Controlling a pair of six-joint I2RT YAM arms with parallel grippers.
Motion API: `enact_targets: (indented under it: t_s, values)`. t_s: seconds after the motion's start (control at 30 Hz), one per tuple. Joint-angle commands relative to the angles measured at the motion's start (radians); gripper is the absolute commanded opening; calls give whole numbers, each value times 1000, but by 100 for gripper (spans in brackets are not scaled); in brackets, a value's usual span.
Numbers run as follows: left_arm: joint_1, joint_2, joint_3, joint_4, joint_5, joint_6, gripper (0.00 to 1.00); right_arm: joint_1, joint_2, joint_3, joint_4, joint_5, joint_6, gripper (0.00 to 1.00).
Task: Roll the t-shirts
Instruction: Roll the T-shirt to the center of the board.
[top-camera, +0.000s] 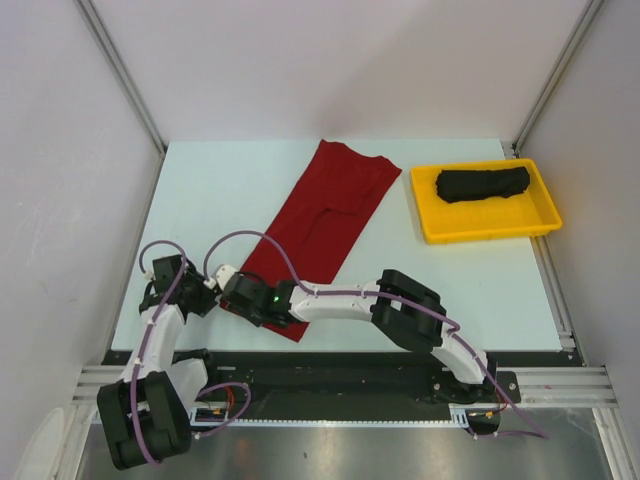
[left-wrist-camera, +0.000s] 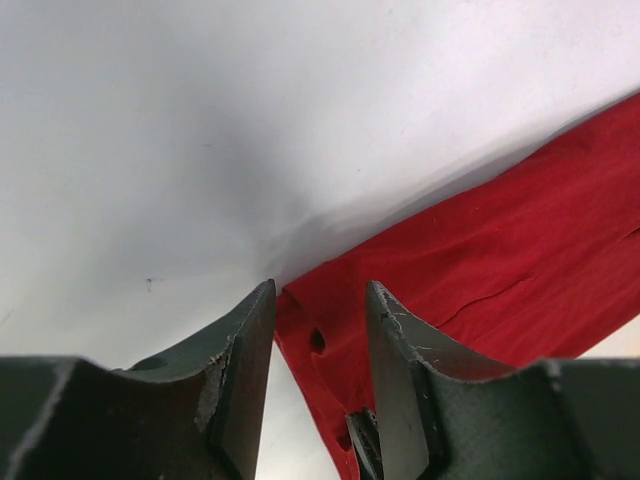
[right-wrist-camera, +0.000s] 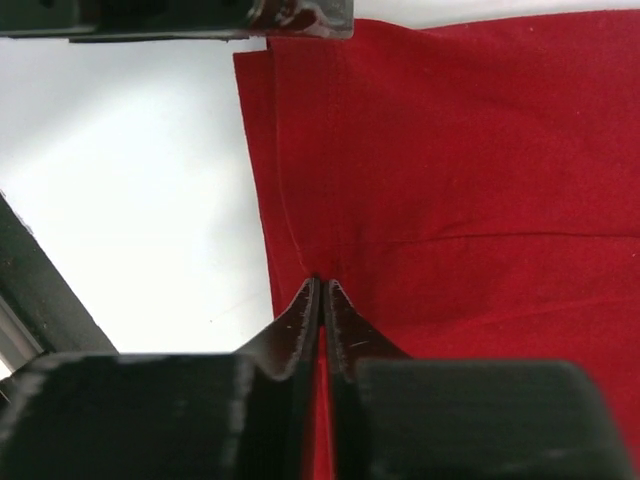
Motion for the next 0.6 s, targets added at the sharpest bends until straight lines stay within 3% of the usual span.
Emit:
enact_targets:
  t_s: [0.0,0.3,0.57]
  values:
    - [-2,8,-6,32,0,-23,45,-4,-27,2,27,-2,14,1]
    - [-5,28,-18,59,17,-28,34,16,-67,-19,25,16,16,0]
    - [-7,4,-35,53,27,-31,1,30,-91,-35,22,39,20,0]
